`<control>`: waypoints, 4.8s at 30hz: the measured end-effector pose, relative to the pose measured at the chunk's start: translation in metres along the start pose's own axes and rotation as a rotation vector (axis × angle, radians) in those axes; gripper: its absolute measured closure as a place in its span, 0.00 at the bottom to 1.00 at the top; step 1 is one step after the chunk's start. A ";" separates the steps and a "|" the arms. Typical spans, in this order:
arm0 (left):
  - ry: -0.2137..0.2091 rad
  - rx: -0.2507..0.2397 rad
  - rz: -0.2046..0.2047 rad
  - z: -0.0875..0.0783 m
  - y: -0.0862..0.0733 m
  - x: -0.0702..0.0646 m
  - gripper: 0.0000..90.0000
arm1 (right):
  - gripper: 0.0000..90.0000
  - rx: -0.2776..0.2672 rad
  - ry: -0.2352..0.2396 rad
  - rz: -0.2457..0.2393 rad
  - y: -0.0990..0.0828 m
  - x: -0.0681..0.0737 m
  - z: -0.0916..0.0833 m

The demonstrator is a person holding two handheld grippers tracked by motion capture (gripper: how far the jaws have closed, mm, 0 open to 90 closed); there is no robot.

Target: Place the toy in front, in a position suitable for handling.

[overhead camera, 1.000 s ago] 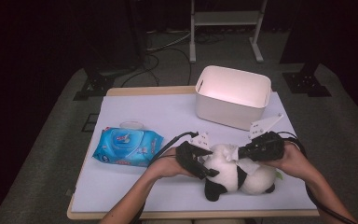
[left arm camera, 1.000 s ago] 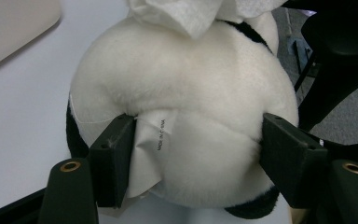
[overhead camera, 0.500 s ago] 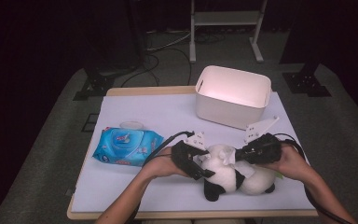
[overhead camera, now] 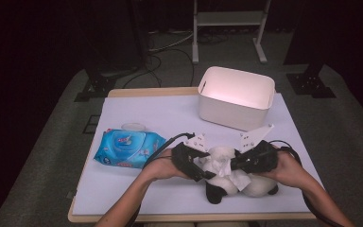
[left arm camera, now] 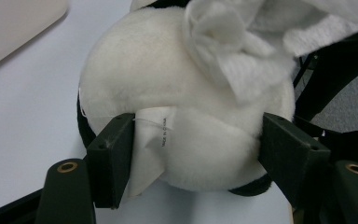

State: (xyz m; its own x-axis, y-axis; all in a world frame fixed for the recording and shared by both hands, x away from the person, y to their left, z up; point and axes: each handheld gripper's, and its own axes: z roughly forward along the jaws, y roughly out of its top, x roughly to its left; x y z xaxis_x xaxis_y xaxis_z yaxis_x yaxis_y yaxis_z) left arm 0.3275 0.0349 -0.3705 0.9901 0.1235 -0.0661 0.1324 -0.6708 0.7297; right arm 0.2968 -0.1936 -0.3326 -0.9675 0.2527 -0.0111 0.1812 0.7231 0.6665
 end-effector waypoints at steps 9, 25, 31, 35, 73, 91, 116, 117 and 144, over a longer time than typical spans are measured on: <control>0.002 0.007 0.003 0.000 0.000 -0.001 0.34 | 0.94 -0.005 0.028 -0.029 0.010 0.005 0.011; -0.012 0.006 0.006 0.002 0.001 -0.001 0.34 | 0.94 -0.011 0.026 -0.006 -0.006 0.011 -0.001; -0.014 -0.003 0.002 0.003 -0.001 -0.001 0.34 | 0.94 -0.003 0.040 -0.034 0.009 0.008 0.011; -0.013 -0.007 -0.002 0.003 -0.001 -0.002 0.34 | 0.94 0.000 0.027 -0.037 0.016 0.002 0.011; -0.020 -0.014 0.003 -0.006 0.007 -0.004 0.39 | 0.94 0.039 -0.023 0.093 -0.025 -0.016 -0.012; -0.023 -0.023 0.031 -0.004 0.006 -0.009 0.43 | 0.94 0.038 0.009 0.053 0.025 -0.045 0.013; -0.043 0.010 -0.023 -0.005 0.010 0.000 0.34 | 0.94 0.088 -0.021 0.138 -0.032 -0.046 -0.029; -0.045 0.011 -0.031 -0.005 0.010 0.001 0.31 | 0.94 0.089 -0.019 0.133 -0.034 -0.045 -0.030; -0.043 0.076 -0.112 0.012 0.015 0.003 0.09 | 0.95 0.062 0.034 0.075 -0.029 -0.011 -0.008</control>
State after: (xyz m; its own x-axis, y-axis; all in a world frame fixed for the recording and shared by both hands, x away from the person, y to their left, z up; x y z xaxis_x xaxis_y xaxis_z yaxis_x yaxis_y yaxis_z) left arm 0.3328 0.0164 -0.3672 0.9698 0.1700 -0.1746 0.2435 -0.7083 0.6626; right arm 0.3011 -0.2227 -0.3462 -0.9560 0.2867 0.0629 0.2630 0.7416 0.6171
